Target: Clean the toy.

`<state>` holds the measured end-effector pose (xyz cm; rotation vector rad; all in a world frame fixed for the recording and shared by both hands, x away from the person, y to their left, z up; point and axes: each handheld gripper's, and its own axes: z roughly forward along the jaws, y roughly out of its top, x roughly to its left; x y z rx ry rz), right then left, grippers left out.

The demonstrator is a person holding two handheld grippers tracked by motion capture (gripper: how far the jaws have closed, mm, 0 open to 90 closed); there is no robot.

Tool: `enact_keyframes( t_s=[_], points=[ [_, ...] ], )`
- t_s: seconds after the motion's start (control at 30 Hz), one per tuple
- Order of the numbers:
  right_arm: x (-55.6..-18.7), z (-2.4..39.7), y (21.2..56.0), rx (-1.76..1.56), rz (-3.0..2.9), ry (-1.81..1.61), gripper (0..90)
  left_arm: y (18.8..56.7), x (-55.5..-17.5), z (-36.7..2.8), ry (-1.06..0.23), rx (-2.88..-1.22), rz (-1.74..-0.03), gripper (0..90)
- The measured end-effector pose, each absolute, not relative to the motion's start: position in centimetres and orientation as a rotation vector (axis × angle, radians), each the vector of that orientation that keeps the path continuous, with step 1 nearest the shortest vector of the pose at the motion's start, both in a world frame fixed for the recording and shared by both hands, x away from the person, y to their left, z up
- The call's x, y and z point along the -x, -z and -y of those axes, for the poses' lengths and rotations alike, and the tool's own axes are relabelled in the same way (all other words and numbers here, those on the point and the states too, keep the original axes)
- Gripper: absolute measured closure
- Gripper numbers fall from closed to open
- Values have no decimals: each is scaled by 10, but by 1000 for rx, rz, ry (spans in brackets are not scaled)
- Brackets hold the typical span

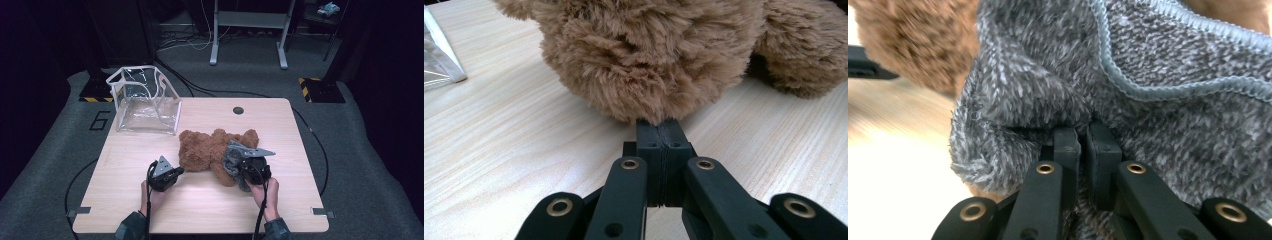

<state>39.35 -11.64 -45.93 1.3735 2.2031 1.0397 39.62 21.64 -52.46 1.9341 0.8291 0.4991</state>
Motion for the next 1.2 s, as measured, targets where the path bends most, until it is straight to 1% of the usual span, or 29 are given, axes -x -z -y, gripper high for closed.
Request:
enact_keyframes(
  t_s=[0.1, 0.27, 0.4, 0.47, 0.63, 0.8, 0.97, 1.1, 1.2],
  points=[
    [-391, 123, 451, -1372, -2185, -1076, 854, 525, -396, -216, -498, -1932, -832, 897],
    [-396, 144, 410, -1347, -2051, -1118, 854, 524, -396, -216, -492, -1943, -830, 896],
    [-422, 157, 389, -1337, -1997, -1075, 853, 524, -396, -216, -488, -1947, -830, 896],
    [-438, 158, 387, -1356, -2006, -1030, 853, 524, -396, -216, -488, -1946, -830, 896],
    [-480, 146, 403, -1419, -2051, -925, 854, 524, -396, -216, -487, -1950, -828, 896],
    [-508, 139, 425, -1466, -2122, -890, 854, 524, -396, -216, -489, -1945, -829, 897],
    [-519, 140, 442, -1525, -2152, -907, 855, 525, -396, -216, -493, -1940, -832, 897],
    [-520, 146, 455, -1608, -2129, -876, 856, 524, -396, -216, -485, -1941, -833, 897],
    [-519, 153, 458, -1611, -2095, -823, 857, 524, -396, -216, -485, -1941, -833, 896]
  ],
)
